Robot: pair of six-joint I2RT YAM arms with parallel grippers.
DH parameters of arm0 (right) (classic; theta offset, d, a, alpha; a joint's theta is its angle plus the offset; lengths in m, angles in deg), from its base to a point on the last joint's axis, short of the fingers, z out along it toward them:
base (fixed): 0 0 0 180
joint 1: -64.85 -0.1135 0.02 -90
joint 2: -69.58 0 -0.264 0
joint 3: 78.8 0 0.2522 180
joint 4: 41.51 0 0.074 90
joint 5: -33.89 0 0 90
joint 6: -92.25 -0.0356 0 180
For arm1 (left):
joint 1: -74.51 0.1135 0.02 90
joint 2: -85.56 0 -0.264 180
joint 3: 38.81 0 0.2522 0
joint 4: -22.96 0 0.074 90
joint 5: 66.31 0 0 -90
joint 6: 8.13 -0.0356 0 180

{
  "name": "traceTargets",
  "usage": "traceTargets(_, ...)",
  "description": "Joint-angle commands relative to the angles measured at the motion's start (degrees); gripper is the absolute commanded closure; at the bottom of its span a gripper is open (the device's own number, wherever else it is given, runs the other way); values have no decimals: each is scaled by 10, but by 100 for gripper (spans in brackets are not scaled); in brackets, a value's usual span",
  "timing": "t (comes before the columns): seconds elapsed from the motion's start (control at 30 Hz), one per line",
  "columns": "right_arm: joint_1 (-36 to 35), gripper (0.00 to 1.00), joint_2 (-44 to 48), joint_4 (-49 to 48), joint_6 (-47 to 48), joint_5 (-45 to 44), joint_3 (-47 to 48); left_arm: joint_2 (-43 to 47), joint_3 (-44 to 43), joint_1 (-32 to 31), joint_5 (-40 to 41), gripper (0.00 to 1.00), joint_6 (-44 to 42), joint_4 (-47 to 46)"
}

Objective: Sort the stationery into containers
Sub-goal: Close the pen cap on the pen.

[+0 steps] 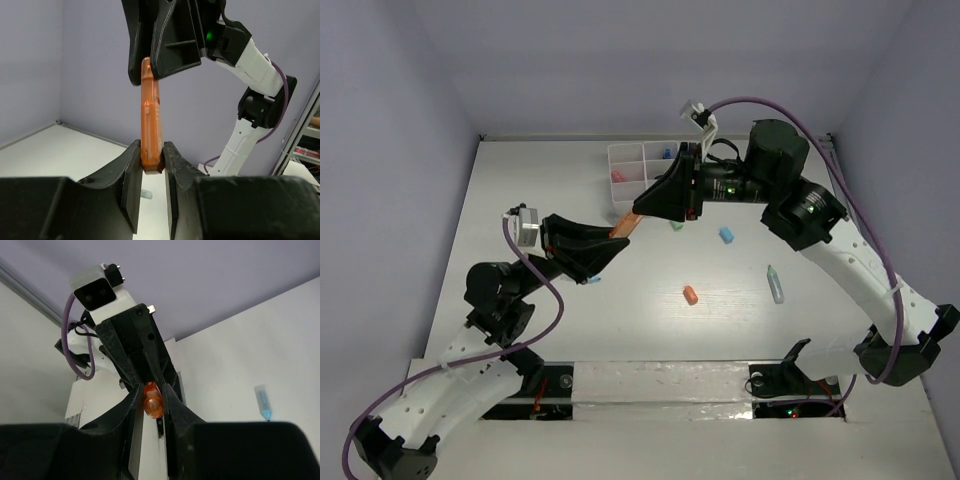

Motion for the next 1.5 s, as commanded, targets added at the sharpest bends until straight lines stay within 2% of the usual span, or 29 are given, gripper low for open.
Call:
traceTargets(0.0,3,100,-9,-25,-3,5,-29,0,-41,-3,0,100,7,-69)
traceTargets(0.17,3,100,-3,-60,-14,15,-76,-5,-42,-3,8,100,9,-73)
traceTargets(0.43,-20,100,-6,-44,5,-7,-106,-11,-51,-3,24,100,5,-60)
traceTargets(0.77,-48,100,9,-60,8,-24,-173,-30,-104,-3,34,100,-14,-23)
traceTargets(1.07,-102,100,16,-155,-28,-36,-316,-63,-194,-3,50,100,-72,50)
traceTargets(1.27,-107,100,37,-225,-64,-37,-437,-87,-262,-3,59,100,-102,101)
traceTargets(1.47,-107,100,70,-247,-75,-55,-503,-93,-297,-3,86,100,-124,140)
